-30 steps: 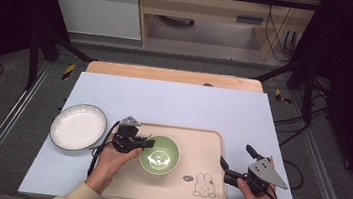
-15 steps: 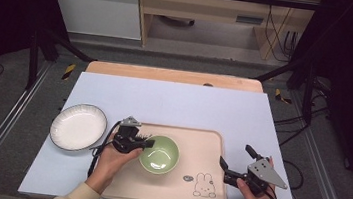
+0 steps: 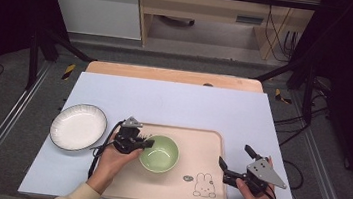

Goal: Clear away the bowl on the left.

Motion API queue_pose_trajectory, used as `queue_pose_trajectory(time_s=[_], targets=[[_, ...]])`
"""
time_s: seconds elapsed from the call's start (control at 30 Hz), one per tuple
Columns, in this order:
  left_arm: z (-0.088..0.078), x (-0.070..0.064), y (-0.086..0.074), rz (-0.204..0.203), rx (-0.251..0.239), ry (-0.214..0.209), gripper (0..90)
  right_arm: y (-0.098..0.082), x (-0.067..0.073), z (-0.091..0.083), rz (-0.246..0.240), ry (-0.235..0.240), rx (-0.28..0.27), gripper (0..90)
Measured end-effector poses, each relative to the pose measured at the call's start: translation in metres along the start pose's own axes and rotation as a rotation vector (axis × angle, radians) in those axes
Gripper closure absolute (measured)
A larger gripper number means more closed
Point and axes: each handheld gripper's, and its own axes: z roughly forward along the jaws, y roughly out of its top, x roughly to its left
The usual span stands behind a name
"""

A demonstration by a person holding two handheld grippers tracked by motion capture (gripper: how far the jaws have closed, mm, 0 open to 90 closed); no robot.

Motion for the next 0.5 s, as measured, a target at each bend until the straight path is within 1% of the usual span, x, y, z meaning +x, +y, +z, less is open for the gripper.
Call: queue_pose_trajectory(time_s=[0.13,0.17,0.5], targets=[[0.0006,0.0002,0.0,0.001,-0.002,-0.004,83.0,0.0001,0.0001,0.0001,0.0,0.001,0.001,5.2],[0.0012,0.0,0.0001,0.002,-0.006,0.003,83.0,0.0003,0.0002,-0.0002,0.004,0.002,0.001,5.2],[0.0018,0.0007,-0.0003,0.008,-0.009,0.002,82.9,0.0002,0.0005,0.0001,-0.002,0.005,-0.001,5.2]])
